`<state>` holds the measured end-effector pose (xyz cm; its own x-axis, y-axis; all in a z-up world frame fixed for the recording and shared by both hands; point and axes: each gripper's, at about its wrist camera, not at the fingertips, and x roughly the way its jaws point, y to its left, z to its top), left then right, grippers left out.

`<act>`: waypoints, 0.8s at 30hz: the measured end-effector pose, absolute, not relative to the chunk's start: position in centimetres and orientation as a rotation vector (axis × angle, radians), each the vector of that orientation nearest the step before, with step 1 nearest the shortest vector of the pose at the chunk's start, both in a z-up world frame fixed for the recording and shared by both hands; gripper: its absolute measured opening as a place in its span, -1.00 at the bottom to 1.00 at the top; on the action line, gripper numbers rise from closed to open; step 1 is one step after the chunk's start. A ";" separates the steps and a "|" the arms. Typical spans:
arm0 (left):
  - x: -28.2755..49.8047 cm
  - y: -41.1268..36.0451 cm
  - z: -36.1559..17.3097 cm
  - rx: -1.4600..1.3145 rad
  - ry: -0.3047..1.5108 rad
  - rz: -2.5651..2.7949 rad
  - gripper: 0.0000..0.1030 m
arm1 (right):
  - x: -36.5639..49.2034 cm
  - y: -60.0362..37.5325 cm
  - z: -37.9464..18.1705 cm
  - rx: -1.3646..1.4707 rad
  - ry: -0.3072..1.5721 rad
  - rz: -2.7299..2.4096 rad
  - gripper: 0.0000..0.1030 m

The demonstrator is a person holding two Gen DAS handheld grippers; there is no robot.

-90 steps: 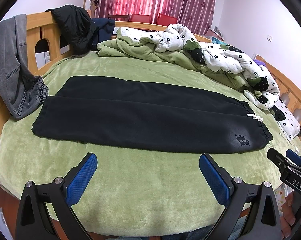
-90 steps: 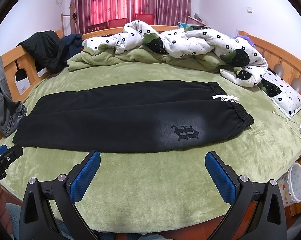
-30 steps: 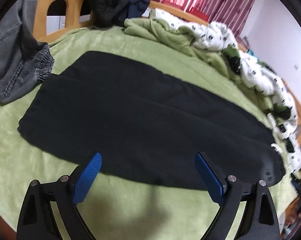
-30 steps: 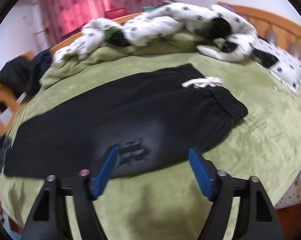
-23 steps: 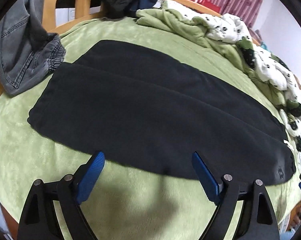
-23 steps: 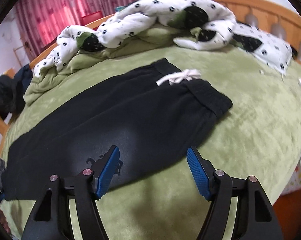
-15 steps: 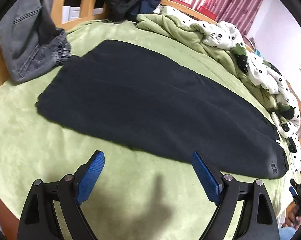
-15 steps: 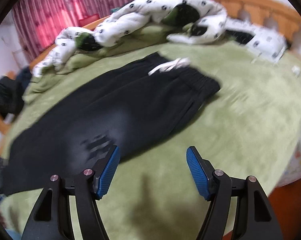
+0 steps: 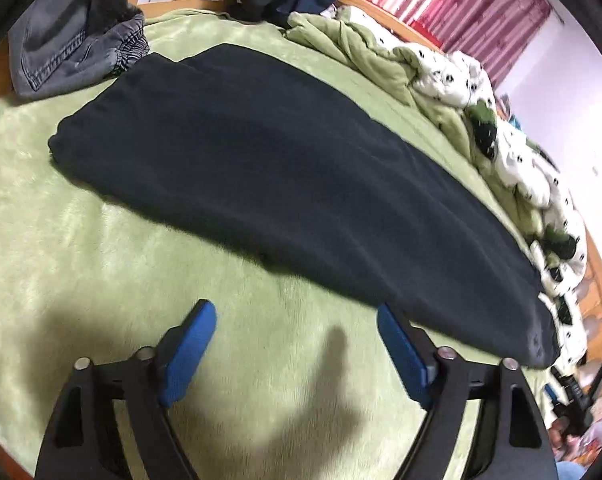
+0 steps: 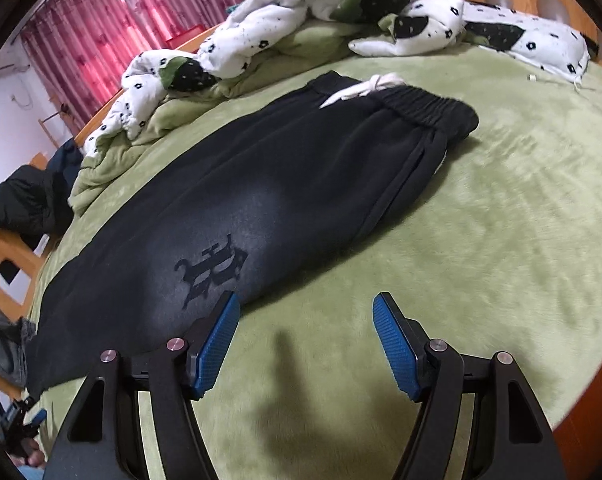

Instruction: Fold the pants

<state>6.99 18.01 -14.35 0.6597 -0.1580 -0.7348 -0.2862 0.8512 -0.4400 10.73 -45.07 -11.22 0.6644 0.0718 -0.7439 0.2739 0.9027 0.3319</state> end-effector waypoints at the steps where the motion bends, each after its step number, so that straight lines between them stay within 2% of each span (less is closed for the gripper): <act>1: 7.1 18.4 -14.4 -0.583 0.846 0.078 0.47 | 11.2 -45.2 -11.6 0.454 0.841 -0.122 0.34; 6: 8.6 21.1 -15.8 -0.718 0.818 0.111 0.28 | 13.7 -46.5 -13.4 0.561 0.839 -0.106 0.35; 9: 9.8 22.0 -16.5 -0.764 0.806 0.156 0.08 | 15.1 -46.9 -13.8 0.598 0.820 -0.107 0.35; 10: 10.3 22.1 -16.6 -0.768 0.810 0.177 -0.13 | 15.6 -46.9 -13.9 0.597 0.811 -0.112 0.35; 11: 10.9 22.2 -16.6 -0.761 0.825 0.205 -0.60 | 16.1 -46.7 -13.9 0.588 0.809 -0.119 0.17; 12: 11.2 22.1 -16.5 -0.757 0.831 0.215 -0.80 | 16.6 -46.5 -14.0 0.570 0.811 -0.129 -0.30; 13: 11.3 22.3 -16.1 -0.768 0.825 0.198 -0.80 | 17.2 -46.3 -13.9 0.536 0.816 -0.162 -0.54; 15: 11.2 22.3 -14.3 -0.761 0.777 0.155 -0.80 | 17.5 -46.3 -13.2 0.538 0.798 -0.148 -0.67; 24: 16.4 20.5 -6.4 -0.572 0.659 0.111 -0.80 | 21.2 -44.9 -5.1 0.467 0.649 -0.045 -0.70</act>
<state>16.41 20.48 -6.37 0.7905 -0.0796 -0.6072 -0.2740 0.8407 -0.4670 21.16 -44.91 -5.10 0.7997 0.1033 -0.5915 0.1839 0.8956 0.4052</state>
